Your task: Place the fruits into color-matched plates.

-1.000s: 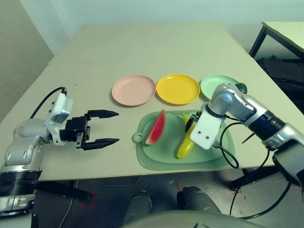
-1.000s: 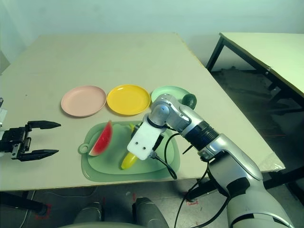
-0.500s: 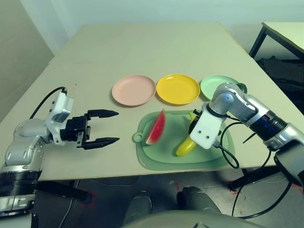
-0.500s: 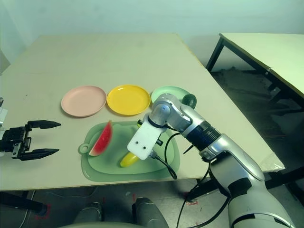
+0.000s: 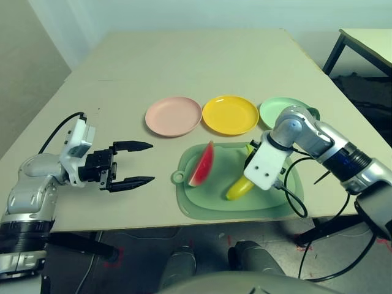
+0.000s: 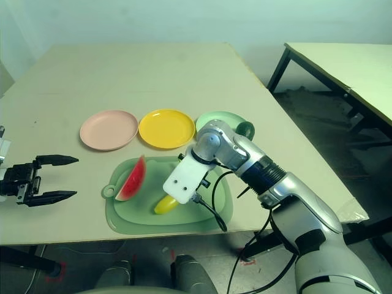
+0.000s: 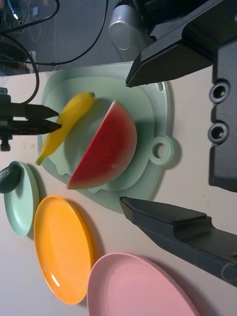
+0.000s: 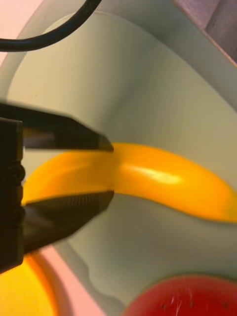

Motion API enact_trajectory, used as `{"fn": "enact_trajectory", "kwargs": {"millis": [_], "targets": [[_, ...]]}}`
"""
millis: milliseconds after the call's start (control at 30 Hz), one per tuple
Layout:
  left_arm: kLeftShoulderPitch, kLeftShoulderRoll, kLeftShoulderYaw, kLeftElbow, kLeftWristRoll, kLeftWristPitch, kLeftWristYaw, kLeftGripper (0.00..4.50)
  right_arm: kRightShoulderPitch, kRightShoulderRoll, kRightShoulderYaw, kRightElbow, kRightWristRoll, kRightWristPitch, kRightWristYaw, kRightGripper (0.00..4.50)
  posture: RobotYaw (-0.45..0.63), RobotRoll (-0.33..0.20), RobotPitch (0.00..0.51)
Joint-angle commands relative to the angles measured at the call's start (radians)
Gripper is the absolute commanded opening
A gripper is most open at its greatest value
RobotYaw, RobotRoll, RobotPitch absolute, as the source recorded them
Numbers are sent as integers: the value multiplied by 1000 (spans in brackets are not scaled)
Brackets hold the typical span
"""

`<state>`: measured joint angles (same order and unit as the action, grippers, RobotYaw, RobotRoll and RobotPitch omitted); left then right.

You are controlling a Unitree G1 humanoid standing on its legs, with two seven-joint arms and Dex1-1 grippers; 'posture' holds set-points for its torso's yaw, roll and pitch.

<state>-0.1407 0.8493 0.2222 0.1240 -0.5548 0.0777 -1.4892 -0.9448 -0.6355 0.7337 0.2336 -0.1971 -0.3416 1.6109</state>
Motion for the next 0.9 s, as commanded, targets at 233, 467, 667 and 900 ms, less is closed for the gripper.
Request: {"fn": "enact_trajectory", "kwargs": {"millis": [233, 467, 667, 900], "targets": [[1, -15, -5, 31, 18, -26, 14, 4500, -26, 4, 3, 4, 34, 26, 4, 45, -42, 0, 25], [5, -11, -2, 60, 21, -52, 3, 4500, -25, -37, 43, -40, 59, 44, 4, 907, -37, 0, 27], [5, -12, -4, 76, 20, -64, -2, 4500, -27, -15, 41, -16, 44, 42, 4, 3107, -31, 0, 32], [4, -11, -9, 81, 13, -65, -32, 4500, -19, 49, 21, 87, -23, -5, -26, 4484, -30, 0, 33]]}}
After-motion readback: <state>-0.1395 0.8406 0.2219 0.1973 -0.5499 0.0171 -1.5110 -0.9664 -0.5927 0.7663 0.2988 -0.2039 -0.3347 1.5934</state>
